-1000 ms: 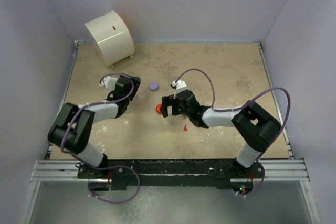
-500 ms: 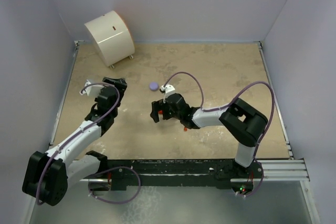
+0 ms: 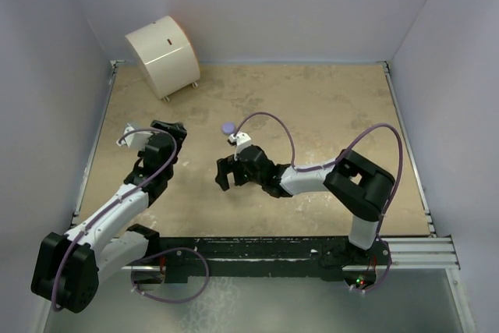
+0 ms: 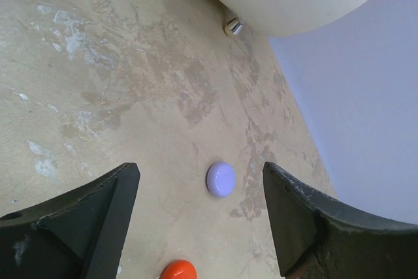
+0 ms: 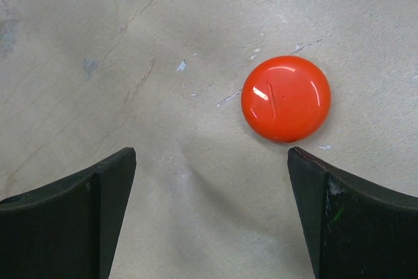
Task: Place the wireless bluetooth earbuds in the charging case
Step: Pick up the charging case at the center of the board.
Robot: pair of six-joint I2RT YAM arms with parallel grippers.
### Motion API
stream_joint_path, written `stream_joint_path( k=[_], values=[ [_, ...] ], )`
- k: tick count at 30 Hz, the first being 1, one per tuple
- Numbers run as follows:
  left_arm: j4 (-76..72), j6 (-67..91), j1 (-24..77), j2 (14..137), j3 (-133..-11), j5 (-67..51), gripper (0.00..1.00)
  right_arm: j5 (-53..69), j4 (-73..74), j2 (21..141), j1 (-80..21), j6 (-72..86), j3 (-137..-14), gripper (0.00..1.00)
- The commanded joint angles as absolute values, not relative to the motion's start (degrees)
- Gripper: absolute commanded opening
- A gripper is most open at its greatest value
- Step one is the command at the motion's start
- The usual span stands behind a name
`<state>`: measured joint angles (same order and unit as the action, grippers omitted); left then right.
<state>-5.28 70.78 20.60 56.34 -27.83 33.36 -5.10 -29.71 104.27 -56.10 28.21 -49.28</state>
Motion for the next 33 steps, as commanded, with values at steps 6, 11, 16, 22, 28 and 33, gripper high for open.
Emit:
stream_joint_path(
  k=[6,11,16,22,28,33],
  values=[
    [-4.09,71.16,20.26,55.60,-26.85,35.16,0.76,-9.76,-25.66,101.01,-56.07,29.46,-51.49,1.00],
    [-4.81,71.67,20.29,55.75,-26.16,34.92,0.76,-10.24,-25.17,101.89,-56.07,29.65,-51.42,1.00],
    [-5.00,71.72,20.22,55.99,-26.15,34.72,0.76,-9.94,-26.17,104.24,-56.07,28.66,-53.84,1.00],
    [-4.20,71.57,20.22,55.28,-26.10,35.27,0.76,-8.78,-27.07,106.19,-56.29,28.08,-55.98,1.00],
    [-2.46,71.36,20.22,53.31,-26.20,36.21,0.76,-8.18,-26.37,106.16,-57.42,27.84,-57.54,1.00],
    [-0.88,71.37,20.27,51.61,-26.15,37.45,0.77,-9.33,-25.71,103.58,-57.74,27.38,-56.70,1.00]
  ],
)
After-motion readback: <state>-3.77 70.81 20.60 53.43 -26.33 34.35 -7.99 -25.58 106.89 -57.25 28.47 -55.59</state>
